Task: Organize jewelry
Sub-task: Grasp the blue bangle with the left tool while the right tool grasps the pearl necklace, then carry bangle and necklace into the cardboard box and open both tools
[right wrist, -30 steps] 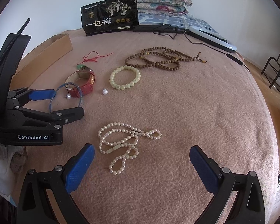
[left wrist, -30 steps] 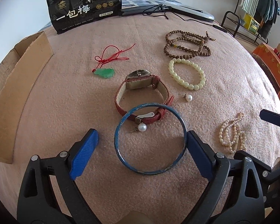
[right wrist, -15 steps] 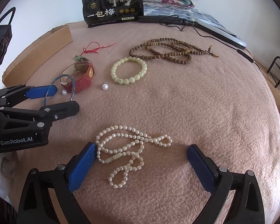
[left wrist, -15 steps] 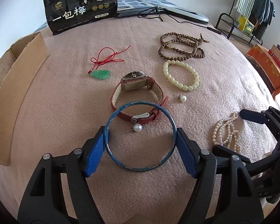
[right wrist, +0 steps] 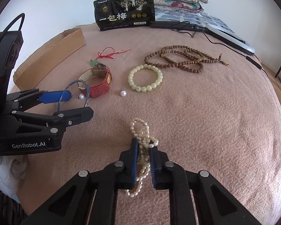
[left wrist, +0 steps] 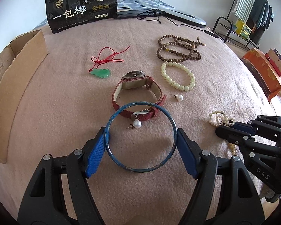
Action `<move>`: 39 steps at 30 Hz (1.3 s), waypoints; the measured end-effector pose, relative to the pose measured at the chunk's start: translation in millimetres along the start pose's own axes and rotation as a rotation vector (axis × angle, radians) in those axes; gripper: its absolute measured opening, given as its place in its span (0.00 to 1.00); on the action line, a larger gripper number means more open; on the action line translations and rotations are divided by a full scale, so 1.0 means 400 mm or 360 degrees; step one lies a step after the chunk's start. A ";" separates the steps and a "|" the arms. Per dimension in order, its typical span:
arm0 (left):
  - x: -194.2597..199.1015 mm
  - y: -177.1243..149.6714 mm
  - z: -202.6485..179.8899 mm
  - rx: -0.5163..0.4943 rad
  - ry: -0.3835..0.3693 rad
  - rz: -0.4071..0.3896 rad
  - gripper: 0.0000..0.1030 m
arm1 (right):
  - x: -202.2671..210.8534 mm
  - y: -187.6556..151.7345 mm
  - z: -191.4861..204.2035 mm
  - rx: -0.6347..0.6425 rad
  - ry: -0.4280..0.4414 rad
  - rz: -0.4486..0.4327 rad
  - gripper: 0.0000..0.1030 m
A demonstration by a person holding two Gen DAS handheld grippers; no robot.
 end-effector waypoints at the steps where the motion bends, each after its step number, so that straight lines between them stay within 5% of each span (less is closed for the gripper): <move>1: 0.001 -0.001 0.001 0.0001 0.0001 -0.0001 0.72 | 0.003 0.000 -0.001 -0.0007 0.0002 -0.0003 0.08; 39: 0.294 0.040 0.160 0.0135 0.0117 -0.0342 0.72 | 0.250 0.173 0.128 0.0116 0.0000 -0.0340 0.08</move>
Point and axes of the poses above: each gripper's, at about its wrist camera, not at the fingertips, and x roughly against the way its jaws point, z to its left, y to its top, the point moved 1 cm from there along -x, roughly the way its jaws point, and after that the axes turned 3 degrees about -z, right-handed, at the moved point
